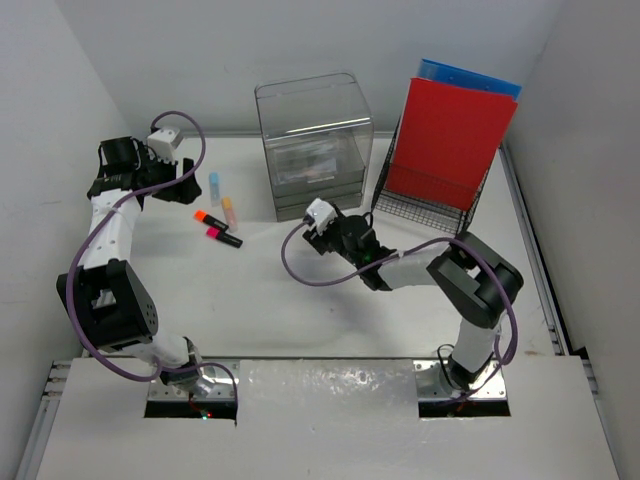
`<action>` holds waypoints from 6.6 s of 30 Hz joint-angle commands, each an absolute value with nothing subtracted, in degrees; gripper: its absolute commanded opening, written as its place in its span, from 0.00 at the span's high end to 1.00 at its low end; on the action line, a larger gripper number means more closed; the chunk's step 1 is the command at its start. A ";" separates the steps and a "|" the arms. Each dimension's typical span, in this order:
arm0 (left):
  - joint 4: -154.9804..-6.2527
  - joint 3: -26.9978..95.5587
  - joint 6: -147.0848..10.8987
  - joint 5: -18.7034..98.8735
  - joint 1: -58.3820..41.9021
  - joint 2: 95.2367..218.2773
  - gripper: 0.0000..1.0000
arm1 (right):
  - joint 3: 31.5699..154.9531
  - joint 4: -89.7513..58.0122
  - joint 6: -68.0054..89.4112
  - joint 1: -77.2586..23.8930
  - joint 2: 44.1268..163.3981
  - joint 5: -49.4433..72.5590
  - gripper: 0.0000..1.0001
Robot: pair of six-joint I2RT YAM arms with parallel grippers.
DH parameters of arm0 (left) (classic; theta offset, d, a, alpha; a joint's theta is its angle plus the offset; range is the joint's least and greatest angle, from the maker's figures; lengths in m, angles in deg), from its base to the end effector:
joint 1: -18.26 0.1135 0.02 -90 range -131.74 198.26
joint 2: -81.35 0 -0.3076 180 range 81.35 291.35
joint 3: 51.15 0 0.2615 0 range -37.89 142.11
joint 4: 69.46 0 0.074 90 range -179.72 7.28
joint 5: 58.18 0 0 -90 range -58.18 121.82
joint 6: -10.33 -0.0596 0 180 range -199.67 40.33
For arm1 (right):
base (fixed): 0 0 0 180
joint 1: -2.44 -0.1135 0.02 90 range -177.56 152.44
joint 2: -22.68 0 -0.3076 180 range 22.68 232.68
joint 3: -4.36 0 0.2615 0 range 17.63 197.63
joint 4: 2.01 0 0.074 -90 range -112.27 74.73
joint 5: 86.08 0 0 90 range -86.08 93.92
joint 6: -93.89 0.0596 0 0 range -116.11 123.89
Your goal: Organize the desk
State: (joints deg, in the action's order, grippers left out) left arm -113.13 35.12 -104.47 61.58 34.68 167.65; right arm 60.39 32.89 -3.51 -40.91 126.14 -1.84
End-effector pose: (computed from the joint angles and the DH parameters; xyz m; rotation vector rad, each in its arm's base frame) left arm 0.3465 0.0713 0.3335 0.4116 2.1842 -0.2169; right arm 0.2940 0.2693 0.1911 -0.7062 1.6586 0.3597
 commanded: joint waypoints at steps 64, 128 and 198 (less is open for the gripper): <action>-113.57 36.55 -105.78 62.23 34.34 167.84 0.26 | 63.08 48.79 -65.55 -46.85 144.69 -20.70 1.00; -106.79 56.66 -85.83 37.79 24.94 196.80 0.37 | 44.53 45.10 -32.77 -49.76 113.31 -15.61 0.18; -117.80 54.47 -112.63 36.75 -16.46 193.13 1.00 | 36.26 37.74 -4.02 -36.32 87.12 -23.76 0.18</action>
State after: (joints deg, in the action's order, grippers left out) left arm -122.64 51.17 -113.56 39.59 -15.94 188.83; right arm 36.50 35.60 -3.73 -36.12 89.97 -21.25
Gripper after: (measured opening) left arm 0.245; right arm 0.820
